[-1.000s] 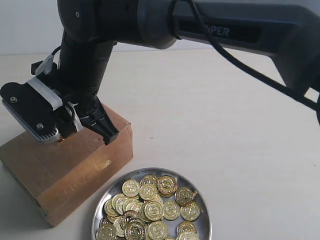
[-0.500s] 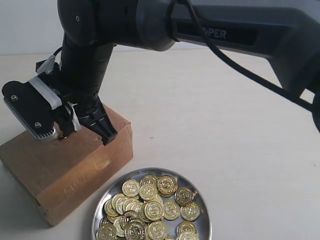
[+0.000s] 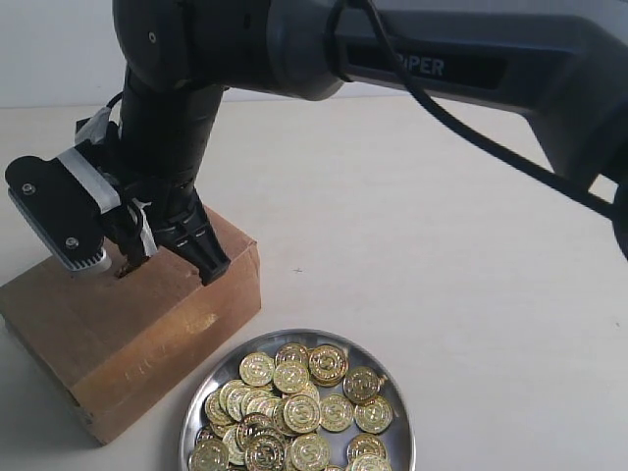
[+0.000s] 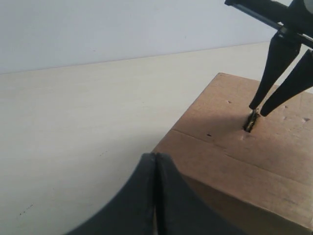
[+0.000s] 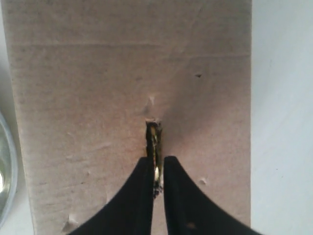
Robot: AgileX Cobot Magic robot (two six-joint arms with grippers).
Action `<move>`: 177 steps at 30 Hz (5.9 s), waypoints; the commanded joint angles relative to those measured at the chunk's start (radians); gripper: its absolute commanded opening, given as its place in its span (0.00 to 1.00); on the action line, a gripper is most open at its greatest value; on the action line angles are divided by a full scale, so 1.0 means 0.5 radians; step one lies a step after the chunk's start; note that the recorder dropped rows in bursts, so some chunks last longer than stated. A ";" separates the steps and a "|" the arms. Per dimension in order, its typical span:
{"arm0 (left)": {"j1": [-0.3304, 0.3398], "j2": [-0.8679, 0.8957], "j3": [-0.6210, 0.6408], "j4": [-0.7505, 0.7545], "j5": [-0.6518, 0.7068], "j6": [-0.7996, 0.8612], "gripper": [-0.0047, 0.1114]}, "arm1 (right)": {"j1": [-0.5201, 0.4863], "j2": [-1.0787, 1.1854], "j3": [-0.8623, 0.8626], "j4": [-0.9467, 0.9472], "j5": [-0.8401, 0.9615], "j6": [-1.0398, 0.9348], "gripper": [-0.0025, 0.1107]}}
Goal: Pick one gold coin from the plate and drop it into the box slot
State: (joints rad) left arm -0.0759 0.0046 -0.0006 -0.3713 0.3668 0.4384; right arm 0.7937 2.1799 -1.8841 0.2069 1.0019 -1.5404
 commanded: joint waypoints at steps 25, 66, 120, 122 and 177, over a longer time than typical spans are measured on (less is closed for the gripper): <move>-0.011 -0.009 0.001 0.001 -0.010 -0.003 0.04 | 0.008 -0.340 -0.016 0.385 -0.010 0.699 0.02; -0.011 -0.009 0.001 0.001 -0.010 -0.003 0.04 | 0.008 -1.174 -0.008 0.054 0.133 2.309 0.02; -0.011 -0.009 0.001 0.001 -0.010 -0.003 0.04 | -1.621 -4.051 3.406 1.048 -1.517 2.093 0.02; -0.011 -0.009 0.001 0.001 -0.010 -0.003 0.04 | -1.625 -4.084 3.456 1.087 -1.561 2.093 0.02; -0.011 -0.009 0.001 -0.003 -0.010 -0.003 0.04 | -1.621 -4.360 3.768 -0.305 -1.452 2.966 0.02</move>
State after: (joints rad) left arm -0.0759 0.0046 -0.0006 -0.3713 0.3668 0.4384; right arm -0.0137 0.0058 -0.0042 0.0464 0.2504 -0.0496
